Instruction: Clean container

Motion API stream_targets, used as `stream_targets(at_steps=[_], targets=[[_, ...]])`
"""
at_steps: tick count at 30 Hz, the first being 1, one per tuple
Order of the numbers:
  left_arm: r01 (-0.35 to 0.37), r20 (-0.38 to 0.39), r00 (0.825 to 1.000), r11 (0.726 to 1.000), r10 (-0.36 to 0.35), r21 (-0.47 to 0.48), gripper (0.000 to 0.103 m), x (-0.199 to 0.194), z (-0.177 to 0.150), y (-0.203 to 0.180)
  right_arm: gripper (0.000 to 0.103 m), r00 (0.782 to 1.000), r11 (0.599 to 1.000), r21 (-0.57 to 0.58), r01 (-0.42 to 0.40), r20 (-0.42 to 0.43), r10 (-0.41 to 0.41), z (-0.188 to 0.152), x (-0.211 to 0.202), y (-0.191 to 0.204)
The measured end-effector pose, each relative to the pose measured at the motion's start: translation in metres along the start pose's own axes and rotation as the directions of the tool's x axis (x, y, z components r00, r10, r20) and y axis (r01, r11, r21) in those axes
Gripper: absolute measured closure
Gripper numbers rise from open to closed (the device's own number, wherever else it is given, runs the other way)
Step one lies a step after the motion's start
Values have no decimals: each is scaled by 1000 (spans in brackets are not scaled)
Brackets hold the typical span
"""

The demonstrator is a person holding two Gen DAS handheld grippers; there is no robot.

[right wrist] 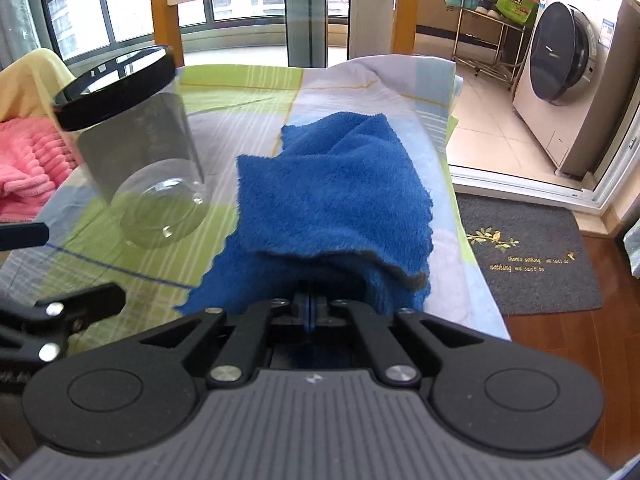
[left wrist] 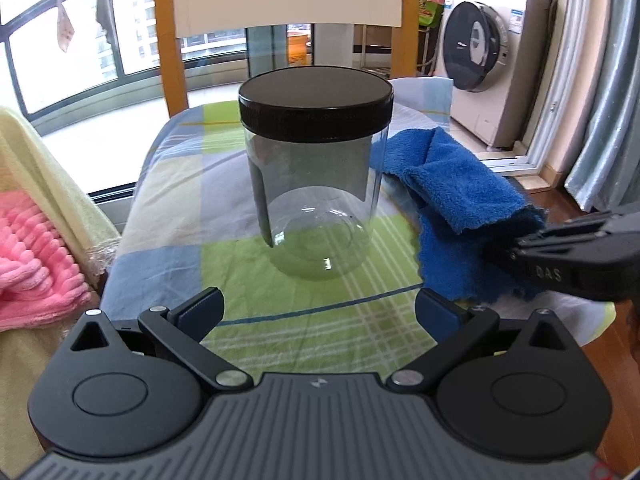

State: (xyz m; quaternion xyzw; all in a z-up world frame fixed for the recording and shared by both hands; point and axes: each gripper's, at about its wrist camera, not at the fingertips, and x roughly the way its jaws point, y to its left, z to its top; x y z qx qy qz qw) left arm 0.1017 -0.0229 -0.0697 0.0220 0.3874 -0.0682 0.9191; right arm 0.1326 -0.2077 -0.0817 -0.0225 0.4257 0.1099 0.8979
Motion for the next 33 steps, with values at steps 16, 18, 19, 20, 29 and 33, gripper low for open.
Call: stream_targets(at_steps=[16, 18, 19, 20, 29, 33], targets=[[-44, -35, 998, 995, 47, 94, 1, -57, -1, -20, 100, 998, 981, 194, 1, 56, -12, -35, -70, 12], [-50, -17, 999, 995, 52, 90, 1, -67, -1, -20, 98, 997, 982, 190, 2, 70, -16, -35, -79, 15], [-55, -7, 998, 995, 56, 80, 1, -72, 0, -20, 92, 997, 982, 187, 0, 81, -16, -36, -83, 16], [-60, 0, 998, 996, 60, 70, 1, -75, 0, -19, 85, 996, 983, 184, -2, 91, -15, -36, -88, 17], [-108, 36, 994, 993, 107, 44, 1, -97, 5, -16, 83, 994, 983, 183, -4, 112, -17, -38, -108, 22], [-112, 53, 993, 992, 108, 62, 1, -105, 3, -20, 83, 995, 982, 186, -9, 103, -11, -42, -108, 24]])
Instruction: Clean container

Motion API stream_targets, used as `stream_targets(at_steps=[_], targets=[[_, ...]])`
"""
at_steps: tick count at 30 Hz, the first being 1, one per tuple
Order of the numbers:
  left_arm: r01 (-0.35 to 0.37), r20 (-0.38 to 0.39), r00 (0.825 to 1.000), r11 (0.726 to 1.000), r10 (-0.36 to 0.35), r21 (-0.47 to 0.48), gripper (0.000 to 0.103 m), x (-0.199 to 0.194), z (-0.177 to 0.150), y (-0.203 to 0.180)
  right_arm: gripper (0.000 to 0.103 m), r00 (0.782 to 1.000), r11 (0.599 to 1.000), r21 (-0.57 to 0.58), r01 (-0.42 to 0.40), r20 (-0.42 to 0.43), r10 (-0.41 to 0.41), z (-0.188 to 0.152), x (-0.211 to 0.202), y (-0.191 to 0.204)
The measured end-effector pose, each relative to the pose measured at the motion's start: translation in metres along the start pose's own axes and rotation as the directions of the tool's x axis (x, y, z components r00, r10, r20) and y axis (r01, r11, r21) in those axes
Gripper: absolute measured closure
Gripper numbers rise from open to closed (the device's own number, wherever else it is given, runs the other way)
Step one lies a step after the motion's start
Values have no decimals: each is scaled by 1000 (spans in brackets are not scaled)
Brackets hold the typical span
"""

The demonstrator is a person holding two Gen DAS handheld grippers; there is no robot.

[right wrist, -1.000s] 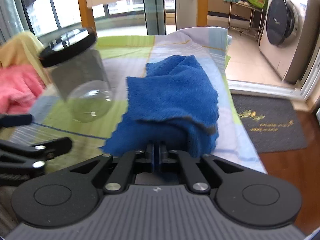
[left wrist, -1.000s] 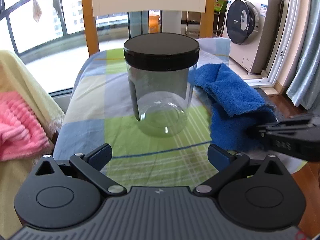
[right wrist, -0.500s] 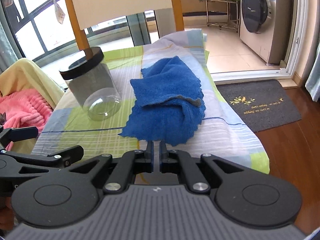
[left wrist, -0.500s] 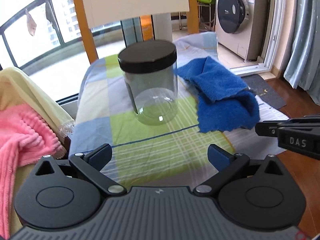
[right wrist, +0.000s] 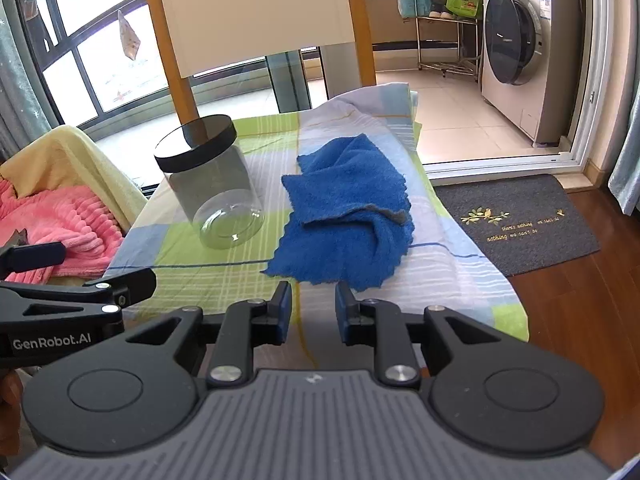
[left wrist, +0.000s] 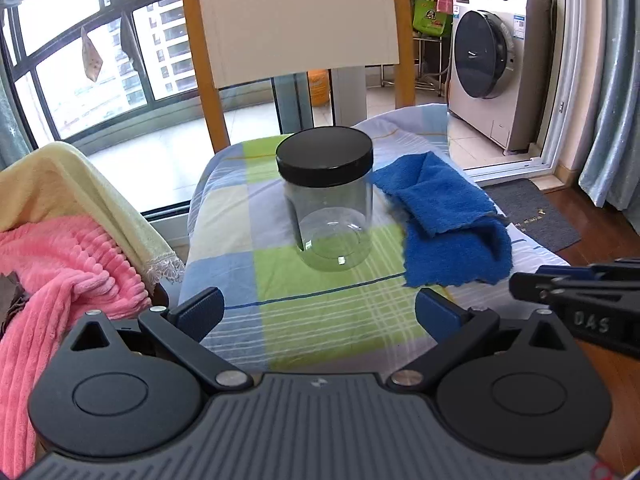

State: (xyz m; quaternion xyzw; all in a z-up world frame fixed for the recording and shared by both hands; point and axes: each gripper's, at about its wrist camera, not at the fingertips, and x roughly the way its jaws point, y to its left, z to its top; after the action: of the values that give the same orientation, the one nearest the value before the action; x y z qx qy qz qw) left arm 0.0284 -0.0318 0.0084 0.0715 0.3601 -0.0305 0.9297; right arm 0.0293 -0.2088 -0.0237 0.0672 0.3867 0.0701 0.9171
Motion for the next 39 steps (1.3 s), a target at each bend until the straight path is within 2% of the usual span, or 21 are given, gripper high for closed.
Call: stream_targets(at_steps=[4, 7, 12, 19, 31, 39], targets=[[-40, 13, 999, 998, 39, 41, 1, -5, 0, -6, 83, 1000, 1000, 9, 29, -10, -29, -3, 2, 0], [-39, 11, 999, 998, 39, 55, 1, -6, -1, -6, 83, 999, 999, 18, 48, -8, -48, -5, 3, -2], [-14, -12, 1000, 999, 15, 36, 1, -2, -4, -3, 83, 998, 998, 27, 56, -33, -55, -4, 3, -3], [-20, -39, 999, 1000, 20, 2, 1, 5, -9, 3, 83, 987, 988, -48, 148, -58, -151, -5, 8, 6], [-22, -33, 999, 999, 21, -30, 1, 6, -14, 8, 83, 989, 992, -44, 119, -86, -122, -3, 14, 12], [-56, -43, 998, 998, 56, -12, 1, 12, -16, 6, 83, 987, 992, -46, 119, -100, -123, 1, 25, 8]])
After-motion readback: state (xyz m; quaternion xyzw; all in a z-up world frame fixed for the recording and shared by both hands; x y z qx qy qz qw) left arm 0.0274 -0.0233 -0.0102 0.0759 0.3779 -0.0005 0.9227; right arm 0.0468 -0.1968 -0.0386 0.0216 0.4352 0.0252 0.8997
